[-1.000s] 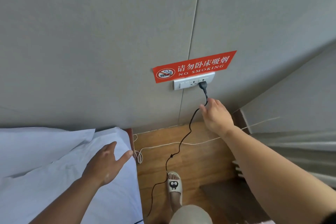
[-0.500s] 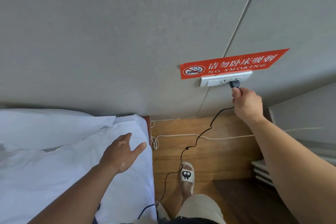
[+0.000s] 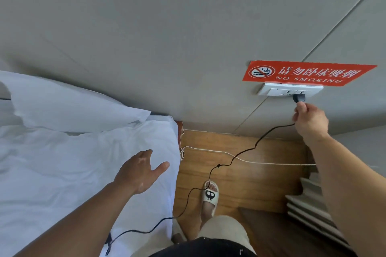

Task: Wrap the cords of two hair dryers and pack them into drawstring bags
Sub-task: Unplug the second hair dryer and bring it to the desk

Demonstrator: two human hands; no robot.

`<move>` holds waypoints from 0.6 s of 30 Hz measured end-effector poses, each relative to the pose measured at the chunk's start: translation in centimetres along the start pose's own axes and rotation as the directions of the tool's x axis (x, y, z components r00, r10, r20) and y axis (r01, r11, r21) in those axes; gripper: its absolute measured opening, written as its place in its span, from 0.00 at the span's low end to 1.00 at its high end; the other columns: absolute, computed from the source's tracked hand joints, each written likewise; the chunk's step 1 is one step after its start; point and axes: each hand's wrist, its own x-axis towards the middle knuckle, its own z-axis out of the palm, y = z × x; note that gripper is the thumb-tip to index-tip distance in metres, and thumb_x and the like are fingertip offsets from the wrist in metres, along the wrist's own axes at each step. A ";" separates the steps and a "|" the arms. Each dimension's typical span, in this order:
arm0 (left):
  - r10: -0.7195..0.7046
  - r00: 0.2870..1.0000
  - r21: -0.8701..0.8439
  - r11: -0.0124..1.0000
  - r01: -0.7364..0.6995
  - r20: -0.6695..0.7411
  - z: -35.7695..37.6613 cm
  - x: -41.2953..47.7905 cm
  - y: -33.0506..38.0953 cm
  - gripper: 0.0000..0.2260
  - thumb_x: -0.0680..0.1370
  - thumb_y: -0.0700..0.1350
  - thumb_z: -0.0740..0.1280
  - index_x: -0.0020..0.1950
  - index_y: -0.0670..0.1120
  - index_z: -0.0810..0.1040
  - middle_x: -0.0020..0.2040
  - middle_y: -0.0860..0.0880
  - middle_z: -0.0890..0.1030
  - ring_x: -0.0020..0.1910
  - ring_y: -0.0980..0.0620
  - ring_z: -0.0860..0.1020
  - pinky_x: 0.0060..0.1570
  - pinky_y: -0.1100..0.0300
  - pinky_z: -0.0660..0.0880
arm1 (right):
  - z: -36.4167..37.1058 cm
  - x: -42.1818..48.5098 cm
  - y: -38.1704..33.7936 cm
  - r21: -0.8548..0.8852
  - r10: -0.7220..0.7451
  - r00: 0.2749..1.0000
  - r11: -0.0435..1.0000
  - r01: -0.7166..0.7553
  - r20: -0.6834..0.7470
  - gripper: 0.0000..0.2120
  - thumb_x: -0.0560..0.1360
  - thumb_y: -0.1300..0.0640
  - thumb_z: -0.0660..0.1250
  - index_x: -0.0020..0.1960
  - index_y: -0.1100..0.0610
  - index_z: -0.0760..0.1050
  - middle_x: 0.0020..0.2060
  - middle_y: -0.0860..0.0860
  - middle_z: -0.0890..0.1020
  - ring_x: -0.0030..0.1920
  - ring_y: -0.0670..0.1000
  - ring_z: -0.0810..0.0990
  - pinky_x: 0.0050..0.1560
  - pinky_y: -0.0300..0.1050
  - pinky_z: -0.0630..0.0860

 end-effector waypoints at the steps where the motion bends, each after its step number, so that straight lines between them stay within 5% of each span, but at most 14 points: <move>1: -0.006 1.000 -0.012 1.000 0.006 0.002 0.3 -0.3 -0.7 0.40 0.78 0.72 0.53 0.82 0.49 0.56 0.82 0.49 0.60 0.80 0.47 0.61 0.75 0.50 0.64 | -0.1 -0.4 -0.1 0.005 0.013 1.000 1.000 -0.013 0.006 0.21 0.84 0.43 0.52 0.51 0.55 0.78 0.45 0.56 0.83 0.48 0.59 0.81 0.55 0.58 0.79; 9: -0.073 0.996 -0.119 0.990 0.079 0.047 3.5 -2.6 -6.7 0.40 0.79 0.71 0.54 0.82 0.47 0.56 0.82 0.49 0.60 0.80 0.48 0.61 0.76 0.52 0.62 | 2.7 -10.4 7.0 -0.039 0.104 0.989 0.994 -0.101 0.102 0.23 0.85 0.49 0.53 0.39 0.59 0.77 0.41 0.56 0.83 0.42 0.59 0.77 0.44 0.52 0.69; 18: -0.202 0.974 -0.265 0.938 0.223 0.105 9.6 -5.0 -15.7 0.43 0.77 0.73 0.55 0.82 0.46 0.57 0.82 0.48 0.60 0.81 0.48 0.58 0.79 0.50 0.59 | 6.8 -22.5 1.3 0.000 -0.173 0.924 0.983 0.184 0.342 0.17 0.85 0.51 0.56 0.42 0.56 0.75 0.37 0.54 0.82 0.35 0.53 0.77 0.32 0.45 0.69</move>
